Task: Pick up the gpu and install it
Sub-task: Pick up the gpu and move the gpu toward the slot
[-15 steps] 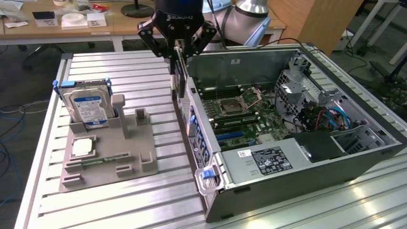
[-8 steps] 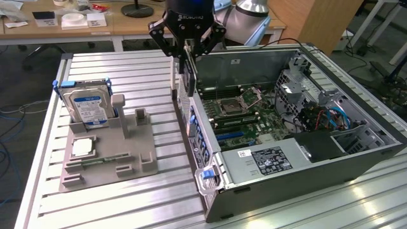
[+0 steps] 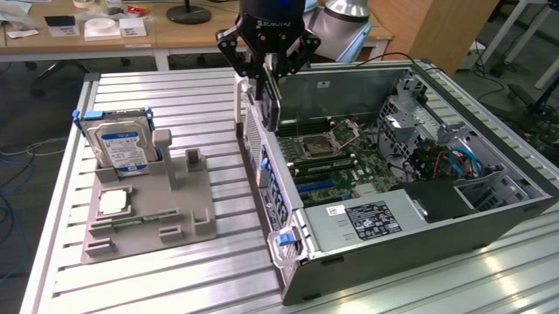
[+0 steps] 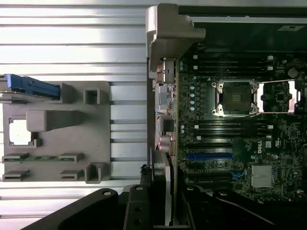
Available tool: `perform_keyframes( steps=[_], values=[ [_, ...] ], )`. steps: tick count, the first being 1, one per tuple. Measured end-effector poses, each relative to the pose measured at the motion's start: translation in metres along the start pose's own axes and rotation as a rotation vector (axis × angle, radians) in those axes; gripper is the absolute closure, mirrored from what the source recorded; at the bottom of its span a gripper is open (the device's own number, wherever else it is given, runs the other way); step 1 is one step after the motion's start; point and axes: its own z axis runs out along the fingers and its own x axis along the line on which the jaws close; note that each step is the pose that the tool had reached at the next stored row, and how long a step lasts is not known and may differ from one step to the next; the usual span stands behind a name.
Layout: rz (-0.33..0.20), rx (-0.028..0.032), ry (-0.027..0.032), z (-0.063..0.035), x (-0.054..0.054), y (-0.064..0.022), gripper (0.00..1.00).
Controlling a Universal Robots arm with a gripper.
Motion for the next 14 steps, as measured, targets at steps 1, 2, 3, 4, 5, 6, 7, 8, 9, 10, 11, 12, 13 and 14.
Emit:
perform_keyframes(
  steps=[1, 2, 3, 4, 5, 6, 7, 8, 9, 10, 11, 12, 13, 14],
  values=[
    [0.0, 0.0, 0.0, 0.0001, -0.002, 0.0, 0.72],
    [0.0, 0.0, 0.0, 0.0001, -0.003, 0.0001, 0.72],
    [0.0, -0.0001, 0.0, 0.0002, -0.005, 0.0001, 0.72],
    [0.0, -0.0001, -0.0001, 0.0002, -0.007, 0.0002, 0.72],
    [0.0, -0.0001, -0.0001, 0.0003, -0.009, 0.0003, 0.72],
    [0.0, 0.0, -0.0001, 0.0003, -0.011, 0.0003, 0.72],
    [0.0, -0.0001, 0.0, 0.0003, -0.013, 0.0003, 0.72],
    [0.0, -0.0001, -0.0001, 0.0004, -0.015, 0.0004, 0.72],
    [0.0, -0.0001, 0.0, 0.0004, -0.018, 0.0005, 0.72],
    [0.0, -0.0002, -0.0001, 0.0006, -0.02, 0.0006, 0.72],
    [0.0, -0.0001, -0.0001, 0.0005, -0.022, 0.0006, 0.72],
    [0.0, -0.0001, 0.0, 0.0006, -0.025, 0.0007, 0.72],
    [0.0, 0.0, -0.0001, 0.0007, -0.029, 0.0008, 0.72],
    [0.0, 0.0, 0.0, 0.0007, -0.032, 0.0009, 0.72]
  ],
)
